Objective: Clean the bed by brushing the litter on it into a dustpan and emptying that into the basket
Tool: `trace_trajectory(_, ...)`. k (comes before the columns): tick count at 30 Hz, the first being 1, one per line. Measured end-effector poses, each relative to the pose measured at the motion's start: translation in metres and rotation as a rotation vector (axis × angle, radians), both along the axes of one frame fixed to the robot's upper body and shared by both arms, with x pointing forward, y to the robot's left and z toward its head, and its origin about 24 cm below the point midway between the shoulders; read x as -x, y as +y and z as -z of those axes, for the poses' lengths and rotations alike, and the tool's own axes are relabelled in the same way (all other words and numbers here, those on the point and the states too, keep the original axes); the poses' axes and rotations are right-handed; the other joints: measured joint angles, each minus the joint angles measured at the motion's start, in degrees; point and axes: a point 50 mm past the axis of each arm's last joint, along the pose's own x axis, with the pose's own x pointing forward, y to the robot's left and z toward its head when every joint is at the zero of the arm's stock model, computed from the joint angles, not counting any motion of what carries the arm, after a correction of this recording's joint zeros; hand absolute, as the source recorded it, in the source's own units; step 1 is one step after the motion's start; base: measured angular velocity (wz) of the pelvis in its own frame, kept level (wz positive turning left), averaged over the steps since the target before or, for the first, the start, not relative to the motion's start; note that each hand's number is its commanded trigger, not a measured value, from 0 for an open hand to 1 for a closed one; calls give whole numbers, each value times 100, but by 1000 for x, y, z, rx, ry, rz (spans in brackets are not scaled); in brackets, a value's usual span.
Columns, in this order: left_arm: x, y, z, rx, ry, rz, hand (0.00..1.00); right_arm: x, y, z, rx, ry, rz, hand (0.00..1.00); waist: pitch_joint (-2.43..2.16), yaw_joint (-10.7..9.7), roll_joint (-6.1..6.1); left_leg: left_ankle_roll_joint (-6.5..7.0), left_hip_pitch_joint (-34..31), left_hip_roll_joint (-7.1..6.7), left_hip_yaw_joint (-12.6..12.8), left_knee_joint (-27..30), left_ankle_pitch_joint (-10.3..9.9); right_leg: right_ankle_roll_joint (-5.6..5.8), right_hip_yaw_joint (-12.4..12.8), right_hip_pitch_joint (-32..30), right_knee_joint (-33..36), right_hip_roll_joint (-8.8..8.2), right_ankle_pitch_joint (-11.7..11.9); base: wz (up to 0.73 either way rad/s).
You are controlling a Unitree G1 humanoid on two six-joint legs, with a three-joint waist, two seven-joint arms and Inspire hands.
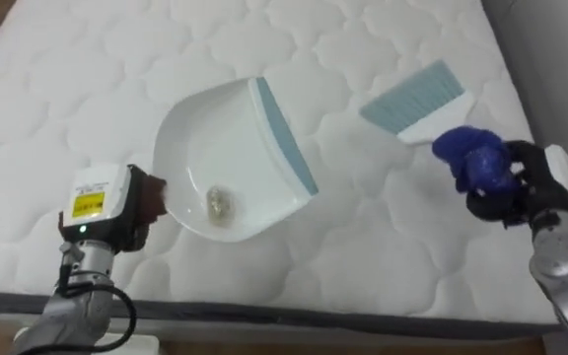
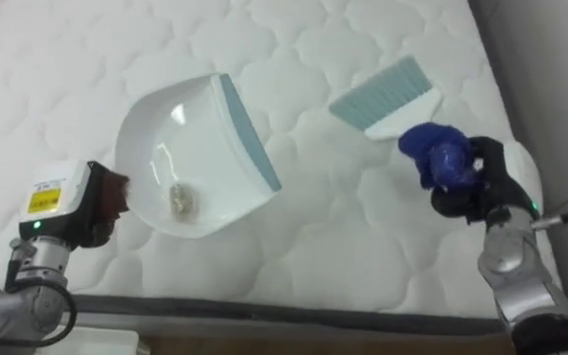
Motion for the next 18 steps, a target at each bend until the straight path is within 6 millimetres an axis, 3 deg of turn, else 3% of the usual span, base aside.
trace_trajectory(2,1,4,-5,16,-18,-21,100,11,-7,1,-9,-14,40,0,-10,-109,15,-18,122,-70,-250,-92,14,49,2,246,-170,78,-27,57)
trace_trajectory(6,0,7,-13,72,-61,-57,100,13,-6,-1,-58,-44,60,0,-13,-98,28,-54,152,-107,-466,-117,39,62,-19,422,-275,114,-36,30)
trace_trajectory(9,12,11,-10,124,-53,-88,100,17,-5,-1,-83,-56,62,0,-14,-80,29,-85,283,-159,-689,-214,77,81,15,655,-440,150,-51,36)
trace_trajectory(12,23,16,-5,154,-18,-113,100,19,-6,1,-115,-66,89,0,-10,172,12,-121,366,-167,-777,-285,135,83,135,771,-567,203,-52,22)
trace_trajectory(16,36,24,-2,176,-2,-170,100,23,-2,4,-129,-85,118,0,-9,199,10,-190,240,-256,-1218,-263,204,75,-237,1010,-706,262,-55,68)
trace_trajectory(18,35,21,-1,203,-5,-178,100,28,-2,8,-134,-79,133,0,-7,164,11,-184,82,-244,-1149,-145,260,53,-596,1157,-810,269,-69,115)
